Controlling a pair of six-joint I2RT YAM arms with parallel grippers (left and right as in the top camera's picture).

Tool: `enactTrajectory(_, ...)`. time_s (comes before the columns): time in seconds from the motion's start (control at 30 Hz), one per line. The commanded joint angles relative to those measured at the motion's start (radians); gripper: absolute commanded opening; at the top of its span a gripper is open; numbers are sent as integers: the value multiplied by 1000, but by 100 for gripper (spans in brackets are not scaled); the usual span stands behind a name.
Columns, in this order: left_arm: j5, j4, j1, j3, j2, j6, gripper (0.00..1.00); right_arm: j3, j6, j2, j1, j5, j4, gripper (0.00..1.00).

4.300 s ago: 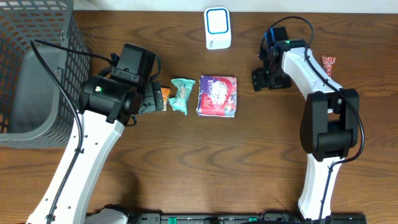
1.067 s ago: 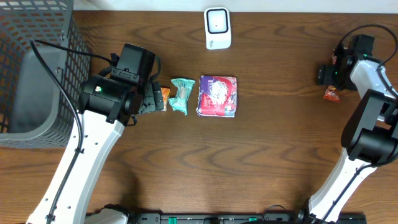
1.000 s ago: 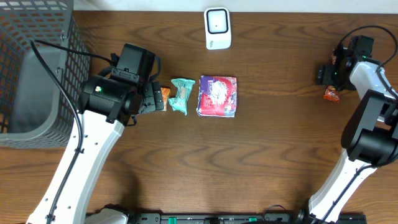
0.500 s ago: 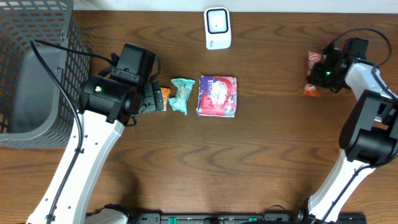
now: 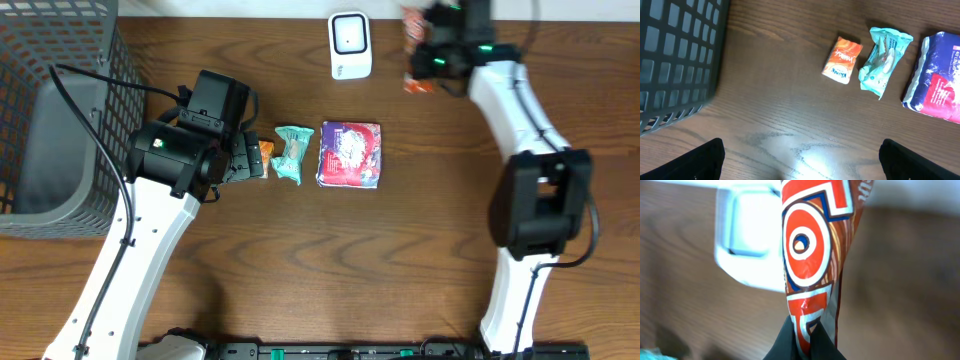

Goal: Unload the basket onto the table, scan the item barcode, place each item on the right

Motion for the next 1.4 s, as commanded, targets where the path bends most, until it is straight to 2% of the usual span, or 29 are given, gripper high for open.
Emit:
enactTrajectory(0.0,-2,-3,5,8,-5,-9,98,25,14,-22,98,159,68,1)
enactTrajectory(0.13,-2,-3,5,8,-5,-9,98,24,60,15,163,248,186,1)
enactTrajectory(0.27,-2,-3,5,8,-5,-9,98,25,74,74,179,251,256,1)
enactTrajectory(0.63,-2,-3,5,8,-5,-9,98,30,116,104,140,283,240,1)
enactTrajectory(0.83,-2,-3,5,8,-5,-9,98,66,126,11,34,417,95,1)
enactTrajectory(1.17,-2,-3,5,8,-5,-9,98,75,19,-59,-302,697,-299,2)
enactTrajectory(1.2,-2,-3,5,8,-5,-9,98,75,17,-56,-340,705,-332,12)
enactTrajectory(1.23,-2,-3,5,8,-5,-9,98,75,18,-55,-375,701,-356,30)
enactTrajectory(1.27,-2,-3,5,8,-5,-9,98,75,18,-55,-405,683,-374,56)
enactTrajectory(1.3,-2,-3,5,8,-5,-9,98,75,17,-55,-433,660,-388,72)
enactTrajectory(1.37,-2,-3,5,8,-5,-9,98,75,16,-55,-473,614,-407,78)
